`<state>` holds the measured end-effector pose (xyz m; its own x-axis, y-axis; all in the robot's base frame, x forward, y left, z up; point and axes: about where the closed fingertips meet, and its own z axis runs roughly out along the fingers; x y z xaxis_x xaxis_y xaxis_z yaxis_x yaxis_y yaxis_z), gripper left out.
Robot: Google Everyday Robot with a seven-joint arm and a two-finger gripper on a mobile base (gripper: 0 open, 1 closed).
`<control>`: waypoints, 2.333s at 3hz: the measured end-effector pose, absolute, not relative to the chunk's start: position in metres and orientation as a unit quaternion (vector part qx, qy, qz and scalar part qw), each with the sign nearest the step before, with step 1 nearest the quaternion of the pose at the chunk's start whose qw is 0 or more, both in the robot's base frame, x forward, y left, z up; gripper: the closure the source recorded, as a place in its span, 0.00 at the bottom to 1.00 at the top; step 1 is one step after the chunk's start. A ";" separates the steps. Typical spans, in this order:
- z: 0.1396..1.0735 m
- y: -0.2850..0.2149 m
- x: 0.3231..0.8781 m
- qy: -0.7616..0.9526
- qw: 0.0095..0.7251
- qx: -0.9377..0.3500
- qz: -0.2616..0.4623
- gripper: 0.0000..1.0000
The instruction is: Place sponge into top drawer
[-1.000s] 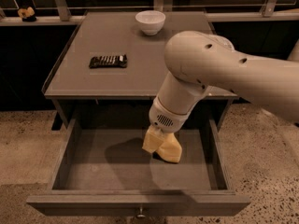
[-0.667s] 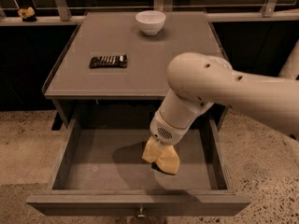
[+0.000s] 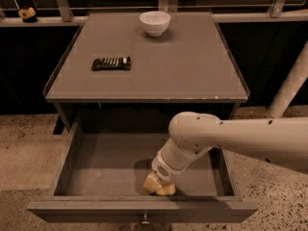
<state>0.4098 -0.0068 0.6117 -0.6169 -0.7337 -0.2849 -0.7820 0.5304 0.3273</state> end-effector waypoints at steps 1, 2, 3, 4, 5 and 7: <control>0.599 -0.004 0.413 0.877 0.060 -0.425 0.217 1.00; 0.599 -0.004 0.413 0.877 0.060 -0.425 0.217 1.00; 0.599 -0.004 0.413 0.877 0.060 -0.425 0.217 0.82; 0.599 -0.004 0.413 0.877 0.060 -0.425 0.217 0.58; 0.599 -0.004 0.413 0.877 0.060 -0.425 0.217 0.35; 0.599 -0.004 0.413 0.877 0.060 -0.425 0.217 0.00</control>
Offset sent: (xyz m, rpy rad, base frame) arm 0.0442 0.0178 -0.0951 0.0260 -0.0479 -0.1435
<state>0.4128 -0.0038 0.5994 -0.6316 -0.7196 -0.2887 -0.7712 0.5446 0.3296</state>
